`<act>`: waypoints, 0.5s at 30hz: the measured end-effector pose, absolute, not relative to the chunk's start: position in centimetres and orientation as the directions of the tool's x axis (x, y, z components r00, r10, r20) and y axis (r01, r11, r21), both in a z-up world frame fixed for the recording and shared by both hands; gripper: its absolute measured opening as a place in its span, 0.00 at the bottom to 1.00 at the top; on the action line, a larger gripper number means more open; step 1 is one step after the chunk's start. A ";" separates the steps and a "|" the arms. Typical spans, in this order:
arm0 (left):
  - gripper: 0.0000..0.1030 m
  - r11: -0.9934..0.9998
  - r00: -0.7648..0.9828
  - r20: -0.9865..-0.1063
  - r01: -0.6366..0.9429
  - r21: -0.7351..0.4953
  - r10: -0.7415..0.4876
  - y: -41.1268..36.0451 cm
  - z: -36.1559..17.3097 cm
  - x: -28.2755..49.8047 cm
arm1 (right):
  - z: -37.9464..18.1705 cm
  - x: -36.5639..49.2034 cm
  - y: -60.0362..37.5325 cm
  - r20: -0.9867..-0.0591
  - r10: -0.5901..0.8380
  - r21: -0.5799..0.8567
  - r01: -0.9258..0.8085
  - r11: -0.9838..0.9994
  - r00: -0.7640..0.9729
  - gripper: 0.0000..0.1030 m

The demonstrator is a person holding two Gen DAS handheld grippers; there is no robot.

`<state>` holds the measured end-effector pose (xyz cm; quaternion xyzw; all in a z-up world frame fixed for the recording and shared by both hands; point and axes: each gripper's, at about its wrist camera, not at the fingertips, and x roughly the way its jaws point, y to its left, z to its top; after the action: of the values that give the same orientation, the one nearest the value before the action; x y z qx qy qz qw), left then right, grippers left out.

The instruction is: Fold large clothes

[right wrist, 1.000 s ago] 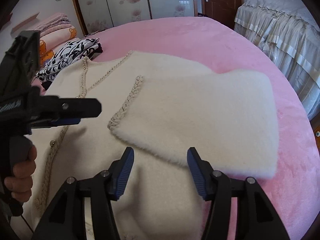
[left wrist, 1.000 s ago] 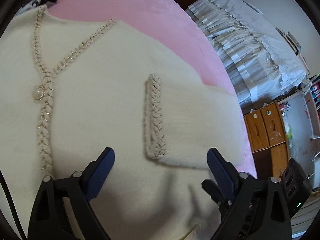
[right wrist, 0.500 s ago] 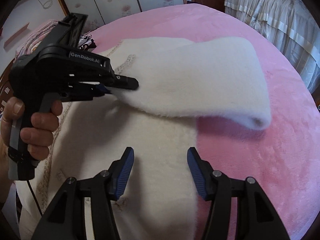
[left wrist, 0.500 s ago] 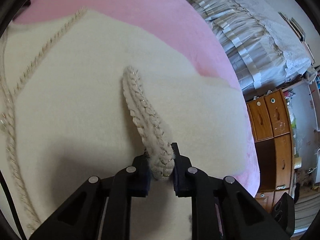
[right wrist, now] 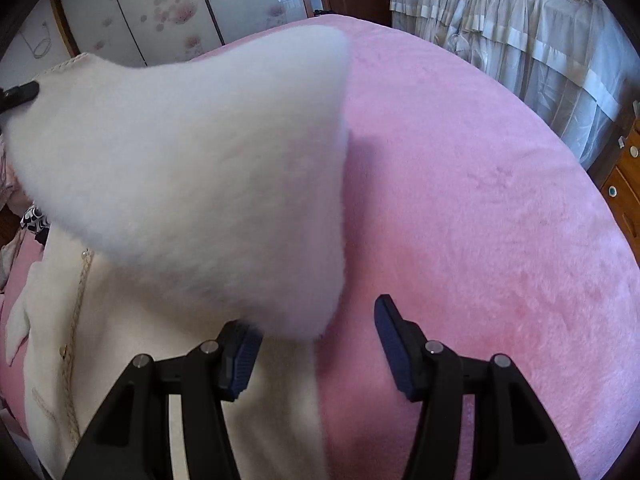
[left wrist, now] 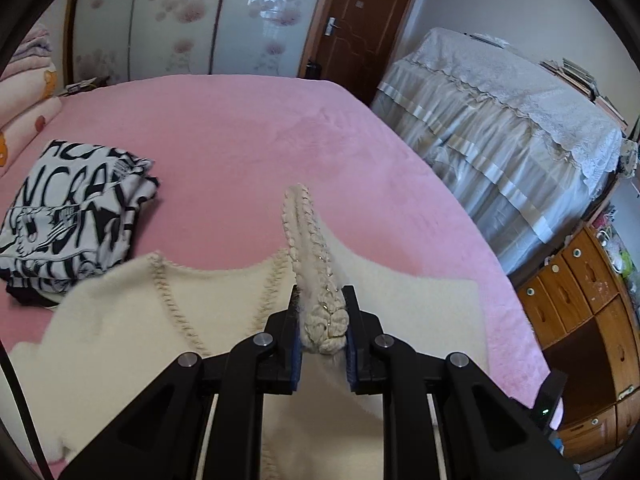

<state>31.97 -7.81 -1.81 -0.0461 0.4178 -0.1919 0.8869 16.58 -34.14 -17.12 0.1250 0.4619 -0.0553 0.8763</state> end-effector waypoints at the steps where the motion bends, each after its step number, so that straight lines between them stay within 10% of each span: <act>1: 0.14 0.935 0.580 -0.737 0.273 -0.226 -0.347 -6.3 -2.8 32.2 | -17.0 16.8 -33.9 -0.824 0.023 0.164 0.199 0.966 0.567 0.54; 10: 0.31 0.973 0.332 -0.915 0.085 -0.213 -0.229 4.1 -18.3 30.5 | -17.7 15.7 -31.3 -0.864 0.049 0.086 0.052 0.995 0.501 0.54; 15: 0.70 0.942 0.375 -0.867 0.071 -0.327 -0.329 5.1 -16.4 31.7 | -14.8 15.2 -31.6 -0.838 0.158 0.199 0.024 0.980 0.523 0.63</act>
<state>31.74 5.14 -16.40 -0.1184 0.5456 -0.1218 0.8207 15.15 -31.57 -14.79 0.0932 0.4870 0.0385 0.8675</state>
